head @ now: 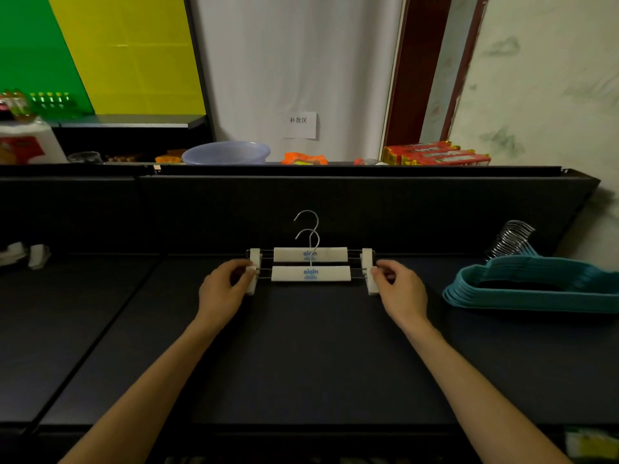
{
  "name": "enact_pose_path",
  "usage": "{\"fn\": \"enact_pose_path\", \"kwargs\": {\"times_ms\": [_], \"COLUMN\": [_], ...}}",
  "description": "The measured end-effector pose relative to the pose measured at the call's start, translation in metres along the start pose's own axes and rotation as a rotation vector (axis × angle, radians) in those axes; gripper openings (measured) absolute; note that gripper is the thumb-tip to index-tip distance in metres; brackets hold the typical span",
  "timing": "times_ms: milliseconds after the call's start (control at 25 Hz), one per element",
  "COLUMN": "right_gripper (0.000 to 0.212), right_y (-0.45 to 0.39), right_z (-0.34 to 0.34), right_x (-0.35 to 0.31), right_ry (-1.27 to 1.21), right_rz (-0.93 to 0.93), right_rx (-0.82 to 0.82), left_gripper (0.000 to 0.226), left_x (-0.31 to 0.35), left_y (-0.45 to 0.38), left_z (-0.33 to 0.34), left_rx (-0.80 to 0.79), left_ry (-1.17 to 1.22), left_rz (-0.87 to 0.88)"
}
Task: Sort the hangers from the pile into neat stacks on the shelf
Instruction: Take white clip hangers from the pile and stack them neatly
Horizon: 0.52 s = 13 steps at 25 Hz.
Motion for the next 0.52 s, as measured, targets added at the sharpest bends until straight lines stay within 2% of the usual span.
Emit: {"fn": "enact_pose_path", "kwargs": {"times_ms": [80, 160, 240, 320, 520], "right_gripper": [0.041, 0.047, 0.055, 0.062, 0.067], "right_y": [0.004, 0.013, 0.025, 0.045, 0.124], "right_z": [-0.01, -0.015, -0.005, 0.018, 0.108], "right_x": [-0.008, -0.026, -0.057, -0.098, -0.21], "right_ry": [0.099, 0.301, 0.409, 0.425, 0.37], "right_rz": [-0.114, -0.363, -0.498, -0.54, -0.674], "right_rx": [0.115, 0.205, 0.186, 0.152, 0.038], "left_gripper": [0.051, 0.06, 0.062, 0.066, 0.079], "left_x": [0.003, -0.001, -0.014, -0.037, -0.124], "left_y": [0.0, 0.002, 0.01, 0.022, 0.064], "left_z": [-0.01, -0.032, -0.065, -0.109, -0.271], "left_rx": [0.019, 0.024, 0.021, -0.024, -0.074], "left_ry": [0.046, -0.101, -0.387, -0.62, -0.971], "left_rz": [0.009, 0.062, 0.136, 0.162, 0.101]}}
Point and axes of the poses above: each hand's wrist, its own y-axis away from the middle knuckle, its own z-axis out of the palm, x = y × z, the point moved 2 cm from there along -y, towards the middle knuckle, and after that the axes turned 3 degrees about y, right-handed, at the moved point
